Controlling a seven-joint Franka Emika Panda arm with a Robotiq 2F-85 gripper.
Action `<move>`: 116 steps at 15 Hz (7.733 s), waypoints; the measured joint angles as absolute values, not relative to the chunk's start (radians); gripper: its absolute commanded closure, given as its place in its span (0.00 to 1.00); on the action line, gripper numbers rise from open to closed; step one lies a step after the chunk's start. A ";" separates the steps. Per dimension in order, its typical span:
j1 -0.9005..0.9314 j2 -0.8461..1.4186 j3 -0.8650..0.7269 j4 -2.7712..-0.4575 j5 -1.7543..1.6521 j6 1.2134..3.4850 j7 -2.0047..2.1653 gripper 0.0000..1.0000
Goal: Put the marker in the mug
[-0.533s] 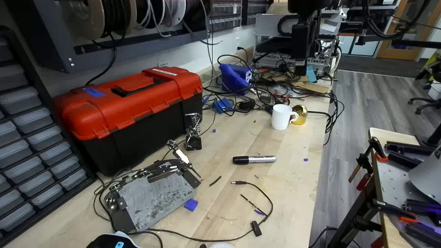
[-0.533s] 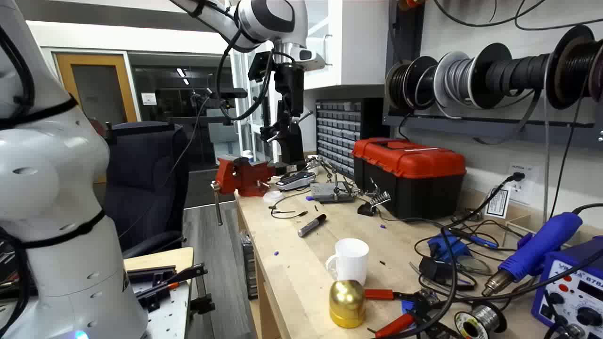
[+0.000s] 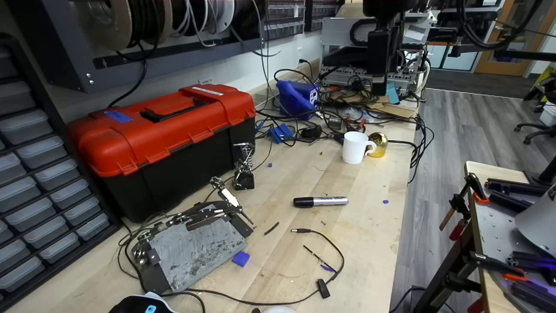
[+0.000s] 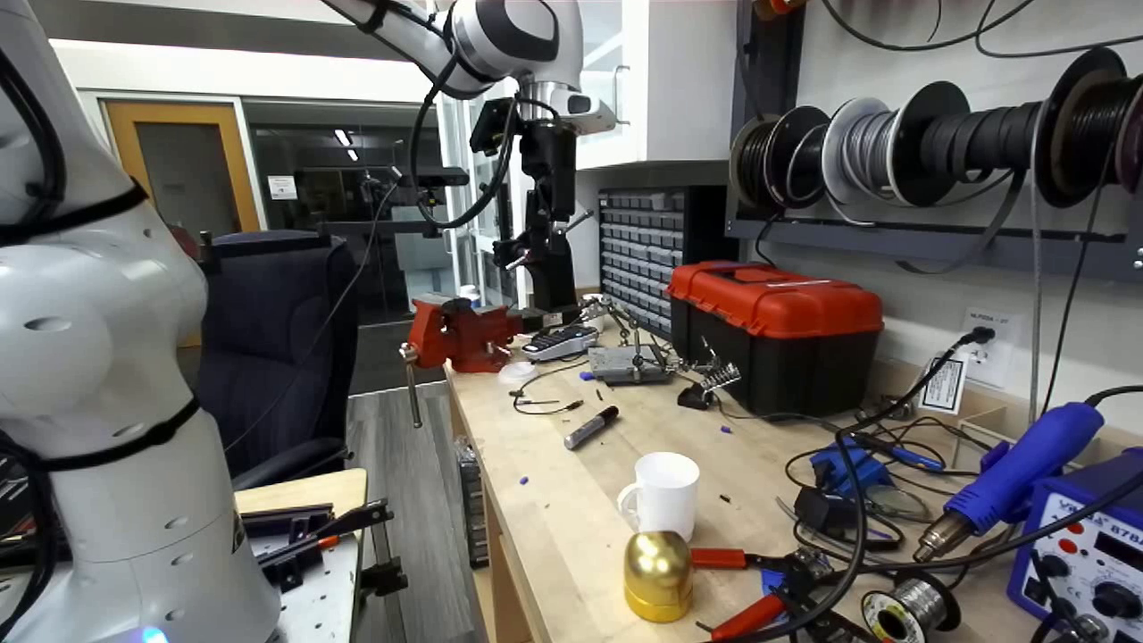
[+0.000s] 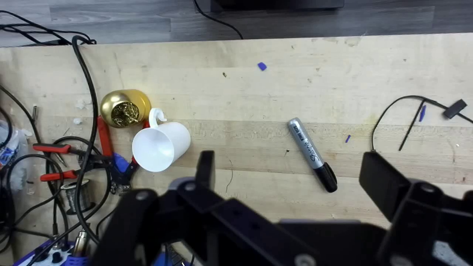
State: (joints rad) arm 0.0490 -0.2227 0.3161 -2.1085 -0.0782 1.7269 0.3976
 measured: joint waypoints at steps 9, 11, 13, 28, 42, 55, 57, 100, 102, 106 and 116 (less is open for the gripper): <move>0.071 -0.219 0.267 -2.122 -0.131 1.817 0.273 0.00; 0.072 -0.205 0.257 -2.123 -0.144 1.863 0.214 0.00; 0.077 -0.179 0.249 -2.123 -0.147 1.915 0.154 0.00; 0.099 0.112 0.227 -2.118 -0.144 2.163 -0.096 0.00; 0.150 0.246 0.227 -2.099 -0.144 2.227 -0.095 0.00; 0.154 0.272 0.215 -2.093 -0.145 2.240 -0.141 0.00; 0.153 0.297 0.213 -2.094 -0.144 2.282 -0.161 0.00; 0.127 0.406 0.213 -2.079 -0.048 2.438 -0.269 0.96; 0.121 0.359 0.209 -2.110 -0.043 2.440 -0.263 0.96; 0.104 0.264 0.198 -2.182 -0.019 2.488 -0.260 0.96; 0.028 0.101 0.149 -2.313 0.107 2.581 -0.336 0.96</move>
State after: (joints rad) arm 0.0275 0.1011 0.1489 -2.3135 0.1072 2.5808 -0.3363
